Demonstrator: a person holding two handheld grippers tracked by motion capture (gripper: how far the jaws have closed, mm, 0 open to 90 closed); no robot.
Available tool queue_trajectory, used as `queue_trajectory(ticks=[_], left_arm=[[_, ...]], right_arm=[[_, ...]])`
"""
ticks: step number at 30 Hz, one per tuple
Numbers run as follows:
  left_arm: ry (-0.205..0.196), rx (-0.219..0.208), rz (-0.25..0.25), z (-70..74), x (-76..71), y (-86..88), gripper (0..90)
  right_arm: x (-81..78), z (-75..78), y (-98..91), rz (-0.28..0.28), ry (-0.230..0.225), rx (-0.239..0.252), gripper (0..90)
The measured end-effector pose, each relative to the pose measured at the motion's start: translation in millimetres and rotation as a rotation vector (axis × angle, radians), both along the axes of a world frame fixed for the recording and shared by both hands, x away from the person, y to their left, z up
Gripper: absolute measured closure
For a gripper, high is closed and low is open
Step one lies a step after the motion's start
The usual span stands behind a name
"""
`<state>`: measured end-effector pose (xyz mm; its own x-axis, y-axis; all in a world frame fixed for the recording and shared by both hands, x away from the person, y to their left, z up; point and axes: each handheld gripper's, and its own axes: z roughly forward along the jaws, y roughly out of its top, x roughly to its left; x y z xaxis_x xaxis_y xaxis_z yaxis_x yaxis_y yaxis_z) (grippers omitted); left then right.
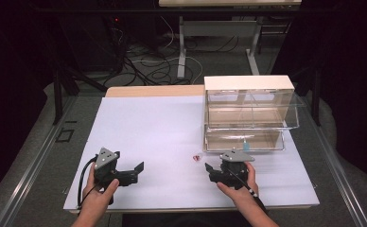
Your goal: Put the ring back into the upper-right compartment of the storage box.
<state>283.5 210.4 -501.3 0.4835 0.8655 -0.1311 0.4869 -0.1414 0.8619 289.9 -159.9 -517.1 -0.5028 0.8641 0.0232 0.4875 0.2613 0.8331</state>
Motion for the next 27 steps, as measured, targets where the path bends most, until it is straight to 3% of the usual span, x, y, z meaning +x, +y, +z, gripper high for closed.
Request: queue_trajectory(ticks=[10, 27], left_arm=[[0.008, 0.005, -0.003, 0.5, -0.4, 1.3, 0.2], [0.007, -0.001, -0.003, -0.5, -0.4, 0.2, 0.3]], right_arm=[[12.9, -8.0, 16.3, 0.020, 0.035, -0.007, 44.5], [29.5, -18.0, 36.8, 0.058, 0.025, -0.059, 61.6]])
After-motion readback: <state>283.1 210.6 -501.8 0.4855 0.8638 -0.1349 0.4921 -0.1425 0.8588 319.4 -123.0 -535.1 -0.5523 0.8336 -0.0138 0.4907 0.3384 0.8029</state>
